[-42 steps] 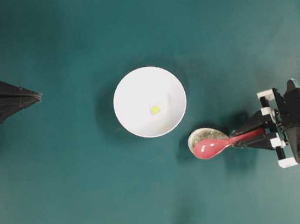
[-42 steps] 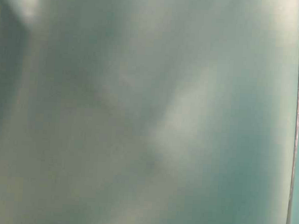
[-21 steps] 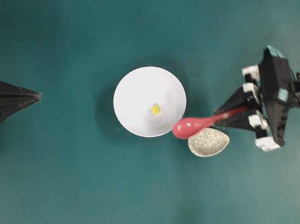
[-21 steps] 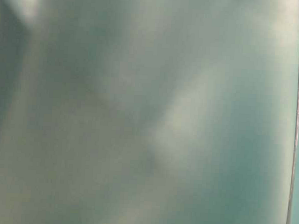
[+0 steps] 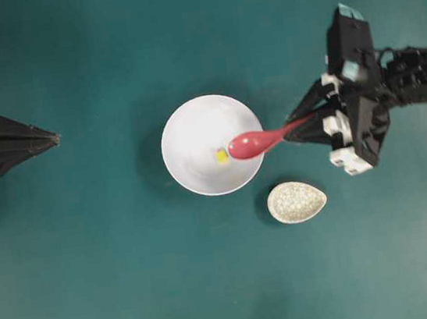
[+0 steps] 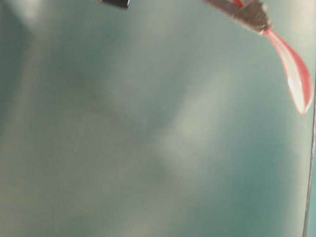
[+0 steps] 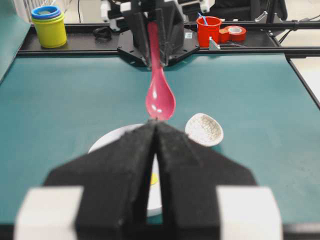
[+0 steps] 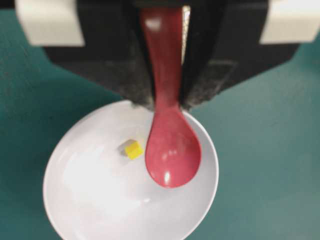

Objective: Scoop the yellow hexagonal prism block from the bowl with a spoon using the right arm.

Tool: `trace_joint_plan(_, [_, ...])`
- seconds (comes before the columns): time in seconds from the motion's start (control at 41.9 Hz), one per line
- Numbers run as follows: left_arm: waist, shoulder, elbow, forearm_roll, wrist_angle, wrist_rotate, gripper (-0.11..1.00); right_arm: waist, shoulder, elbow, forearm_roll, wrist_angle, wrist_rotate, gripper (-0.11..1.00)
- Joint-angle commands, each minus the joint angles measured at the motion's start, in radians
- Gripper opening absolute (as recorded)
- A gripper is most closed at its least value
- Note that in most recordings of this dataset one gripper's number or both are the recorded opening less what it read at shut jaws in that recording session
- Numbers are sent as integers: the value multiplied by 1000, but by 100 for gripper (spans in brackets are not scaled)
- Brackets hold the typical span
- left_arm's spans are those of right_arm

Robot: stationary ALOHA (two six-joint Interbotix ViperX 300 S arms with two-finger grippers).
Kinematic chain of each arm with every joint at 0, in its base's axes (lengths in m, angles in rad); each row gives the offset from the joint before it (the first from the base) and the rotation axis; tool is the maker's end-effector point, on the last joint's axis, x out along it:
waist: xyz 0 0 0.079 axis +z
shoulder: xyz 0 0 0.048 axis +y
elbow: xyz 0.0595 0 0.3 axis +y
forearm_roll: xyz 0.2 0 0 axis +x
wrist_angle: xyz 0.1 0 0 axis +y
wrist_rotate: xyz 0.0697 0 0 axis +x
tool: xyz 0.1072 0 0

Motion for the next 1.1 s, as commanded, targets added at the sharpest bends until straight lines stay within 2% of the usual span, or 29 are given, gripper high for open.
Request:
trace_joint_plan(0.0, [2, 6, -14, 3, -3, -2, 0, -25, 5, -51, -2, 51, 2, 24])
trace_joint_plan(0.239, [2, 11, -14, 3, -3, 5, 0, -78, 86, -138, -3, 196, 6, 24])
trace_joint_plan(0.573, [34, 15, -12, 3, -3, 0, 0, -83, 224, -276, -44, 356, 20, 24])
trace_joint_plan(1.074, [35, 15, -12, 3, -3, -2, 0, -83, 304, -339, -121, 434, 71, 24])
